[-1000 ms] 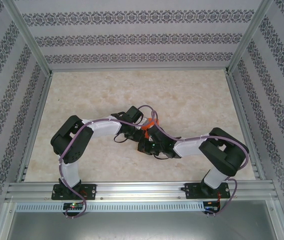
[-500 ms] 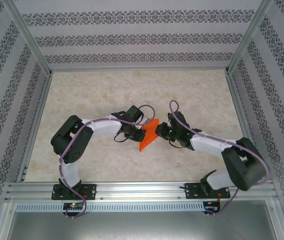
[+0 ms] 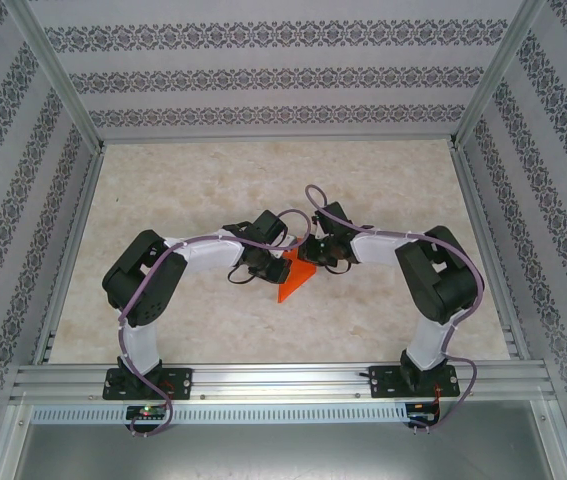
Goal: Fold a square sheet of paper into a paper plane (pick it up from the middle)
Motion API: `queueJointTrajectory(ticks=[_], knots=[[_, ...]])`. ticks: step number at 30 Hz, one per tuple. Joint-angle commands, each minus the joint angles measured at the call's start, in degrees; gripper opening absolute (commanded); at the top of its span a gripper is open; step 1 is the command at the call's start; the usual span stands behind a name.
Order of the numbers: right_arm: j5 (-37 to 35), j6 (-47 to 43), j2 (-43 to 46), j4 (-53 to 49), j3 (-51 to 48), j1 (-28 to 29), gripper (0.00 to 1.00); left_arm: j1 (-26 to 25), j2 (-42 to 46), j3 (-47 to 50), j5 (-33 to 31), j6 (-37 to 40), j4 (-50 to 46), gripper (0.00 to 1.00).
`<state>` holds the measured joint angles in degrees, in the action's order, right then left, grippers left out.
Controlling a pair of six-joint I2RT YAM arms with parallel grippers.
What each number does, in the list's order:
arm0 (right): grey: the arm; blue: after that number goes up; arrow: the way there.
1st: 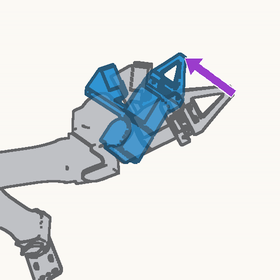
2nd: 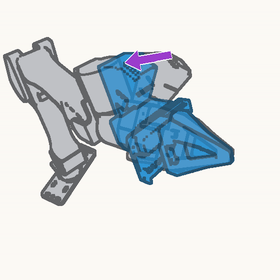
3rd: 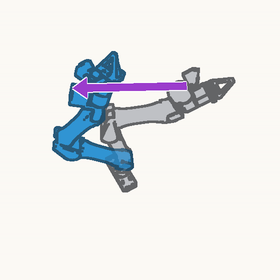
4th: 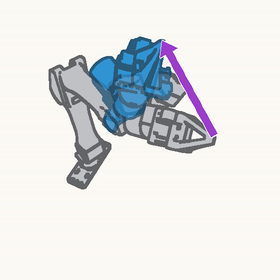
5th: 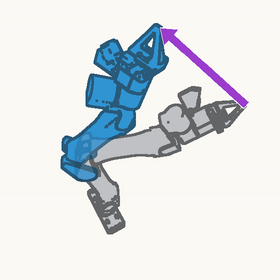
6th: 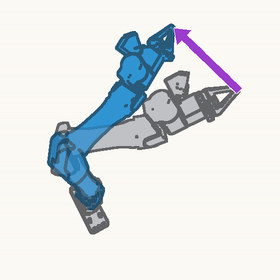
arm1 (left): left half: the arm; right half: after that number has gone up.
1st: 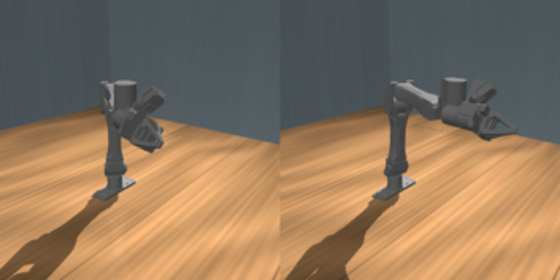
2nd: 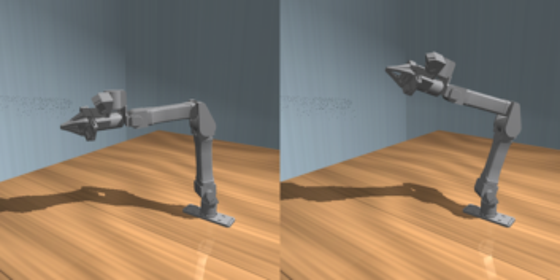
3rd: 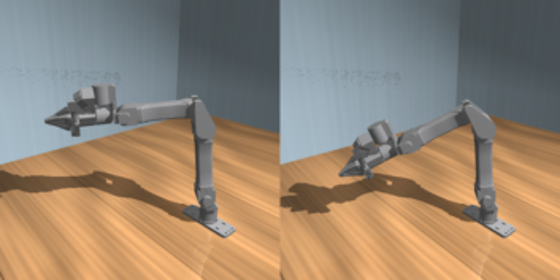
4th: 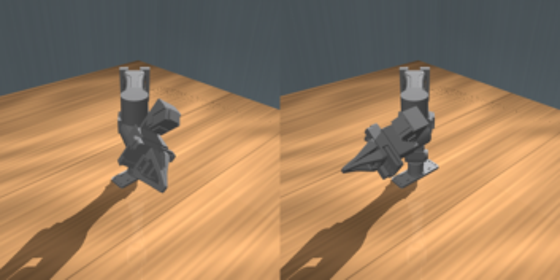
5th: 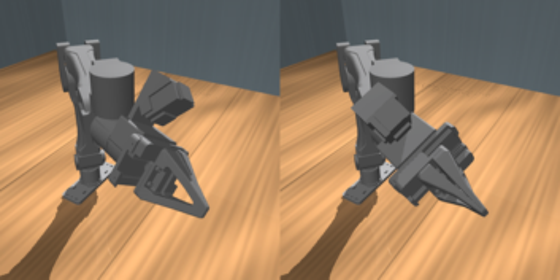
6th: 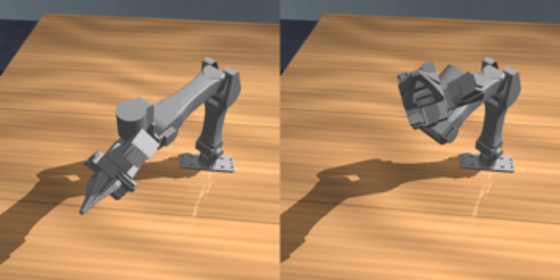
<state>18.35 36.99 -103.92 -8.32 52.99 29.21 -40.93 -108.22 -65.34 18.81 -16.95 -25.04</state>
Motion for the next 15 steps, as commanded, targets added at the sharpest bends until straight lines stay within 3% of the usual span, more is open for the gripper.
queueJointTrajectory(ticks=[1,15], knots=[[0.0,-5.6,-1.9,-5.3,2.7,0.2,0.1,0.3,-0.3,-2.2,0.4,1.7,-1.7,0.05],[-0.6,-7.2,-2.6,-6.7,3.8,0.3,0.1,0.6,-0.9,-3.2,-1.3,3.3,-3.3,0.05]])
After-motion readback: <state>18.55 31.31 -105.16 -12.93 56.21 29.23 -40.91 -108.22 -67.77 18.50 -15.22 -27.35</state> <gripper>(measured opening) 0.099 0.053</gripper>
